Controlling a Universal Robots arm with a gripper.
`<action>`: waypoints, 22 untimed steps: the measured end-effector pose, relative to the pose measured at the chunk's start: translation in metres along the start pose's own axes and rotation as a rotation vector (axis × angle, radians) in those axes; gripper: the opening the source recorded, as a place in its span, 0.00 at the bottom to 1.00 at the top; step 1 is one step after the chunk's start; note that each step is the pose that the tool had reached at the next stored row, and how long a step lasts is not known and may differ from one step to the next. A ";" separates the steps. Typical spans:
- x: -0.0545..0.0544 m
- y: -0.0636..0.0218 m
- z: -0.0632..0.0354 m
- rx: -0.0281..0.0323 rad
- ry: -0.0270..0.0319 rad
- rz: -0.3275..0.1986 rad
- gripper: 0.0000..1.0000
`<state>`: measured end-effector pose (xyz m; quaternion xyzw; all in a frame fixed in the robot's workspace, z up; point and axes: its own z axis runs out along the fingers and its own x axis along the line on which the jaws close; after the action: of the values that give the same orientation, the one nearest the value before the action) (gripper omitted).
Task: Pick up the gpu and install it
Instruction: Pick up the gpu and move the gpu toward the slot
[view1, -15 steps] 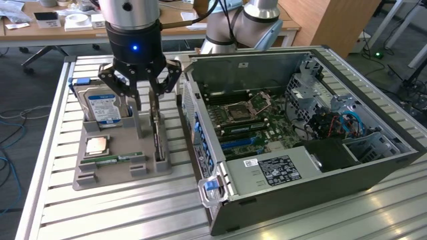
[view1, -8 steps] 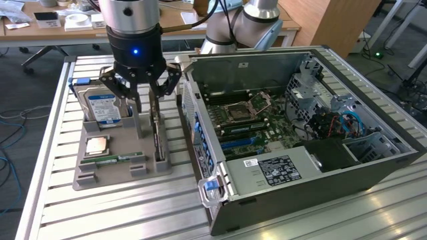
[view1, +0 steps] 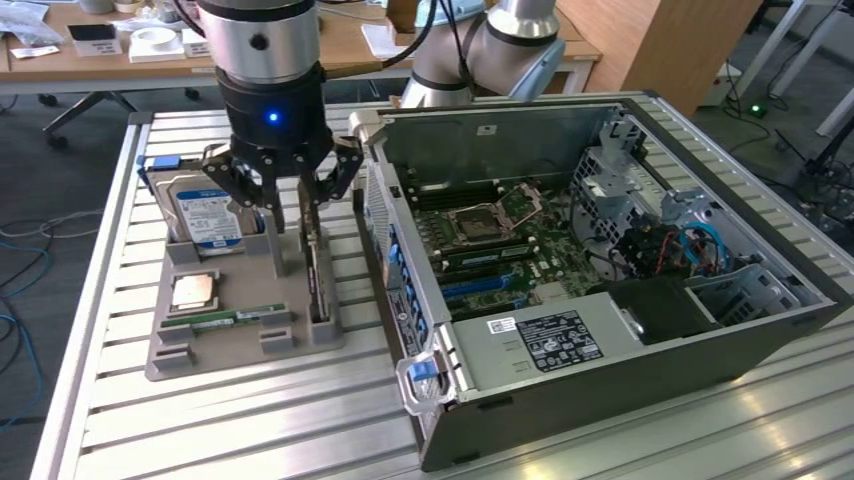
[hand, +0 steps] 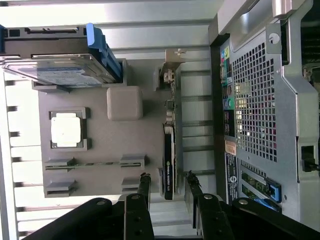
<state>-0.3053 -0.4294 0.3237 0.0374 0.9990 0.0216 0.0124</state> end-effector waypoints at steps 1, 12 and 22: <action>0.000 -0.0002 0.0084 -0.0001 0.0000 0.000 0.42; -0.004 0.0023 0.0294 -0.0001 -0.0001 0.000 0.42; -0.004 0.0042 0.0477 -0.0001 -0.0001 0.000 0.42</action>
<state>-0.3001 -0.4234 0.2764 0.0374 0.9990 0.0217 0.0125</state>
